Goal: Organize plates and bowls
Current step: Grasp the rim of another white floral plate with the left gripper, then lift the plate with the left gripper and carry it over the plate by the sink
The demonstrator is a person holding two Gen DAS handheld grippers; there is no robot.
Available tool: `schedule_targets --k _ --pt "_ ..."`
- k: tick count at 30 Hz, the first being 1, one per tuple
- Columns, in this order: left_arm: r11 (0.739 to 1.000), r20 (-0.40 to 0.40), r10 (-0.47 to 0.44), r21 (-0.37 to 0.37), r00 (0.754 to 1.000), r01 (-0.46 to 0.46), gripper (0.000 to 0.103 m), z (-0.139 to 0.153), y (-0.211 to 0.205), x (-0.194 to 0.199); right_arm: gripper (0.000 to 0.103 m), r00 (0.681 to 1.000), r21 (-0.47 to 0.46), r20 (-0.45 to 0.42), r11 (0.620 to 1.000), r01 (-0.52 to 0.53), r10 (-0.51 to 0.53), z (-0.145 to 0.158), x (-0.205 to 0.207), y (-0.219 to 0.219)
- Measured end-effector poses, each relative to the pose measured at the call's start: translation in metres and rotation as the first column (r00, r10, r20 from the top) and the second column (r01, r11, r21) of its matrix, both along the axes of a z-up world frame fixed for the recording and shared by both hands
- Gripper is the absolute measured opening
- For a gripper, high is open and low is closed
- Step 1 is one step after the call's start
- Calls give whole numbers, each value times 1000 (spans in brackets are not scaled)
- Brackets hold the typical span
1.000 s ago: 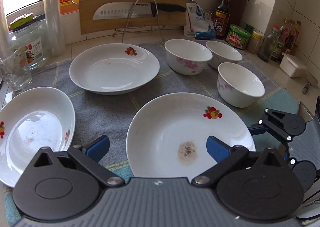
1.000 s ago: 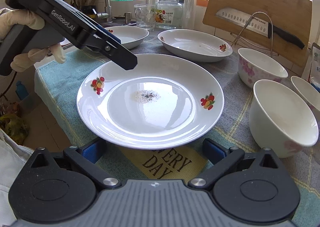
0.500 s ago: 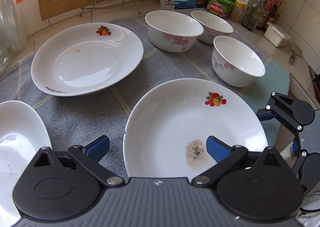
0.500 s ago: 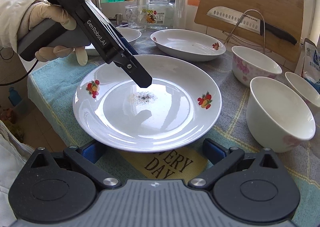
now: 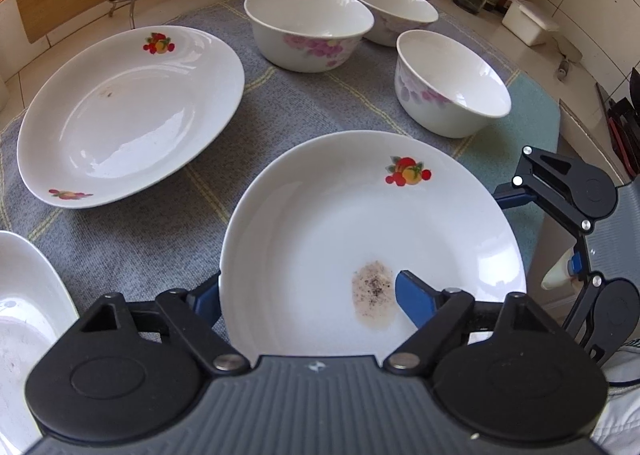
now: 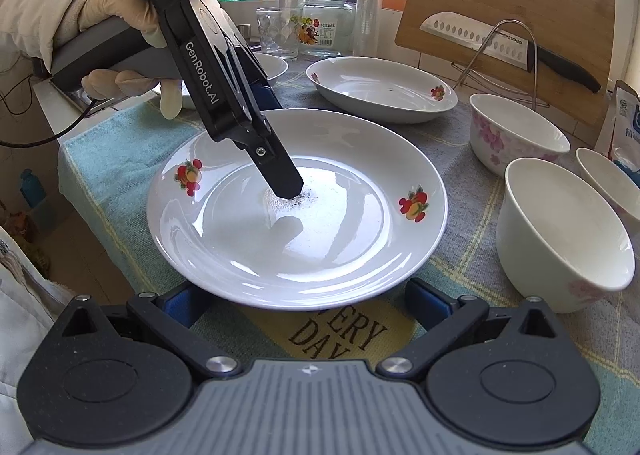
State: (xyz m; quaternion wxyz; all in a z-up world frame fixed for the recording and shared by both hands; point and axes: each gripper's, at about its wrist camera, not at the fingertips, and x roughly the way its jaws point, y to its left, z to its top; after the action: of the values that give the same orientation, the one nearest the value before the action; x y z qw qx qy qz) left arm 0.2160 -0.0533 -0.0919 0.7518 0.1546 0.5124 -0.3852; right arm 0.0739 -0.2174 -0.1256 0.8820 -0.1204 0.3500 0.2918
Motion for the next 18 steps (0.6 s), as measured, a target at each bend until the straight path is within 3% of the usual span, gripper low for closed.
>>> schedule_targets --k 10,18 --pt "1000 -46 -12 22 999 13 83 2 -3 8 103 1000 -14 -4 1000 -20 20 1 3 3" --pt "999 -73 -30 35 997 33 76 4 -1 14 103 999 -32 -5 999 -34 34 3 5 7"
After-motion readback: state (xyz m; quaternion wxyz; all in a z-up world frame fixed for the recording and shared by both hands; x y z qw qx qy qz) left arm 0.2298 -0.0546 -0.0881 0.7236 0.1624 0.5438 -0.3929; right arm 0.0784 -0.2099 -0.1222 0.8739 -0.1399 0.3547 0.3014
